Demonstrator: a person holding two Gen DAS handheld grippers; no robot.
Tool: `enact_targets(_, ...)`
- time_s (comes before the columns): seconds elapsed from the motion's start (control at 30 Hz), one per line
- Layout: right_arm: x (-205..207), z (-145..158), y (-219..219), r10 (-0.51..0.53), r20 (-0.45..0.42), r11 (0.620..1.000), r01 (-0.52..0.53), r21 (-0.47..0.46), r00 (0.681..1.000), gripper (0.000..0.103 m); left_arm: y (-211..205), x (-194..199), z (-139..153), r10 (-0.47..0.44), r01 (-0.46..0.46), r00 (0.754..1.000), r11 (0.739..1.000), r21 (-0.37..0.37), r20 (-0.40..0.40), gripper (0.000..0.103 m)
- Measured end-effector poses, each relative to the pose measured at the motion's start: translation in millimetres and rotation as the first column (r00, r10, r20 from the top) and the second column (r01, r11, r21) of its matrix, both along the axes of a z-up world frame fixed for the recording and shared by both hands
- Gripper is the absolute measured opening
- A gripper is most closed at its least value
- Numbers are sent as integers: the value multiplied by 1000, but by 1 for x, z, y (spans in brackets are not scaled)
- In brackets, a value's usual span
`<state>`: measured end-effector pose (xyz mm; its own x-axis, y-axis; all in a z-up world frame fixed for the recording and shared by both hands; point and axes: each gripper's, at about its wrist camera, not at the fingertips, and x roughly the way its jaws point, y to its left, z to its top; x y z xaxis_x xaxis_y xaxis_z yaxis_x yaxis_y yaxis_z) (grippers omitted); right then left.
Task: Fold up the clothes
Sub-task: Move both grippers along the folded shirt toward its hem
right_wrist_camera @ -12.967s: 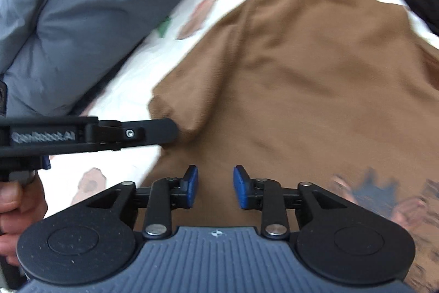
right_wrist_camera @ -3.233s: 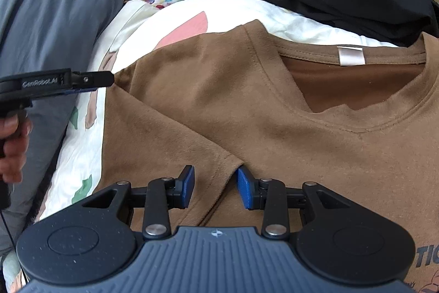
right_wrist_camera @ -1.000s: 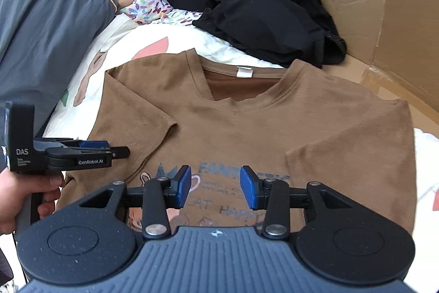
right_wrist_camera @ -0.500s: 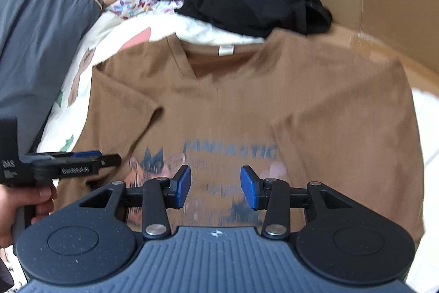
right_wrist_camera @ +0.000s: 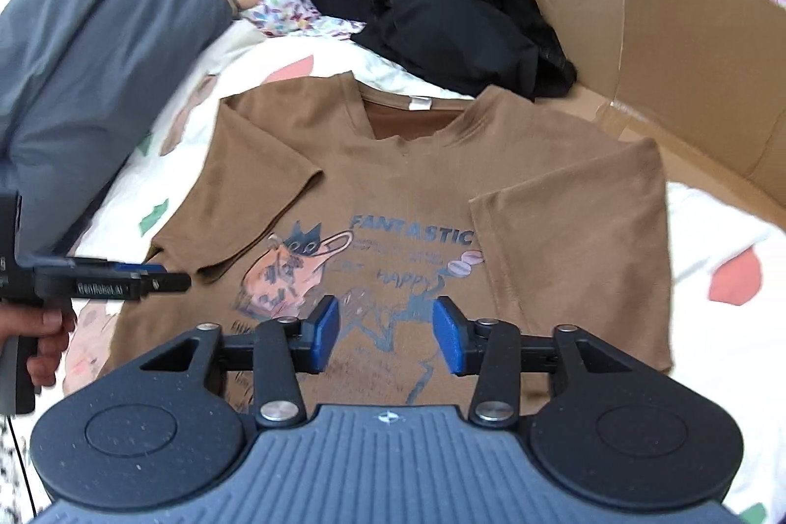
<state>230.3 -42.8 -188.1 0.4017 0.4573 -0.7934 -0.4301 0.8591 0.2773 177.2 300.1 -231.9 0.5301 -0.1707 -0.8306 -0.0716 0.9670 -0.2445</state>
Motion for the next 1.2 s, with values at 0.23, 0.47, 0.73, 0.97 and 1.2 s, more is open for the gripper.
enact_targets(0.23, -28, 7, -37, 32, -55, 999, -34, -34, 998, 57, 44, -24, 32, 37, -37, 999, 999, 2, 25, 60)
enact_targets(0.47, -40, 8, -67, 8, -57, 996, -13, -84, 998, 57, 93, -38, 63, 6, -5, 1000, 994, 105, -8, 60)
enact_targets(0.73, -58, 41, -101, -27, -29, 991, 23, -130, 999, 57, 120, -81, 92, -33, 36, 999, 989, 145, -20, 62)
enact_targets(0.97, -82, 56, -122, -27, -15, 984, 24, -175, 1000, 58, 127, -136, 91, -3, 7, 999, 995, 99, -36, 62)
enact_targets(1.2, -101, 43, -135, -48, -46, 984, 39, -174, 998, 58, 115, -181, 84, 7, -3, 999, 997, 78, -53, 62)
